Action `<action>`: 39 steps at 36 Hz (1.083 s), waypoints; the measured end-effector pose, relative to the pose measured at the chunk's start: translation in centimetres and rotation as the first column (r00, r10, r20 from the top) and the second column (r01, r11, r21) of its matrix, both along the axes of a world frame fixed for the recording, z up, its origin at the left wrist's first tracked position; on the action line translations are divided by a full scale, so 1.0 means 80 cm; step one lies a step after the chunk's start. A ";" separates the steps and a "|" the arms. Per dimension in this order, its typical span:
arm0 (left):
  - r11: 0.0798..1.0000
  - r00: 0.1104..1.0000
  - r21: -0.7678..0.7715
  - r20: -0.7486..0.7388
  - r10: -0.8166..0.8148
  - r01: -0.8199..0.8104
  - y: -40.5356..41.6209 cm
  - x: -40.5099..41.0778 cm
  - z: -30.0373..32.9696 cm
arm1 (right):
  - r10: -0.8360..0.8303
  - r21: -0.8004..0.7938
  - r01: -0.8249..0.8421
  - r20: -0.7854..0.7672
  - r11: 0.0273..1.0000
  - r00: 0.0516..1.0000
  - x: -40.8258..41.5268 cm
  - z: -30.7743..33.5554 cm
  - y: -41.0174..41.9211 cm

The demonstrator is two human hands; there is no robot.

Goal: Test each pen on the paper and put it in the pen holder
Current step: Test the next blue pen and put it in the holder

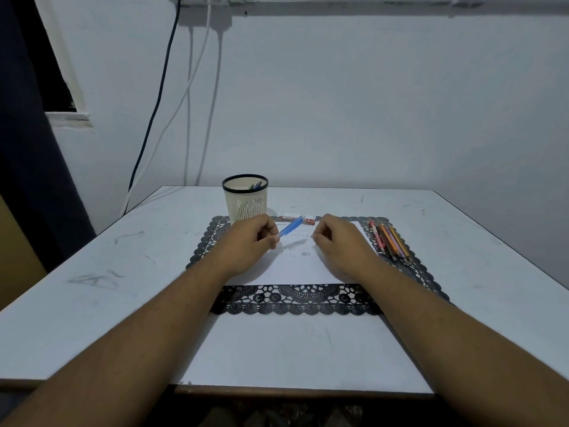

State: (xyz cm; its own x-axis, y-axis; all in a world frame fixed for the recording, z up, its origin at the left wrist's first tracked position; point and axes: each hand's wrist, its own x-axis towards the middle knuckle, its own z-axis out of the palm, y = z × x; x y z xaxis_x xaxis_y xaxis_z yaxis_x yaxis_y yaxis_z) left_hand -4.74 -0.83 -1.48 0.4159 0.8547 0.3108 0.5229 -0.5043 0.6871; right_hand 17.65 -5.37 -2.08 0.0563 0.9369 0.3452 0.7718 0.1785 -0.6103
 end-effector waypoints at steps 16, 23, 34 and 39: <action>0.998 0.996 0.059 -0.088 -0.014 0.019 -0.012 0.004 0.004 | 0.057 0.074 -0.004 -0.737 0.997 0.674 0.016 0.014 -0.005; 0.995 0.996 0.079 -0.076 -0.050 0.056 -0.013 0.005 0.005 | 0.092 0.059 -0.076 -0.811 0.995 0.578 0.003 0.016 -0.008; 0.990 0.994 0.112 -0.072 -0.083 0.091 -0.014 0.006 0.006 | 0.095 0.059 -0.078 -0.765 0.995 0.637 -0.003 0.014 -0.010; 0.985 0.992 0.144 -0.092 -0.087 0.099 -0.012 0.005 0.005 | 0.087 0.067 -0.056 -0.729 0.996 0.679 -0.003 0.013 -0.009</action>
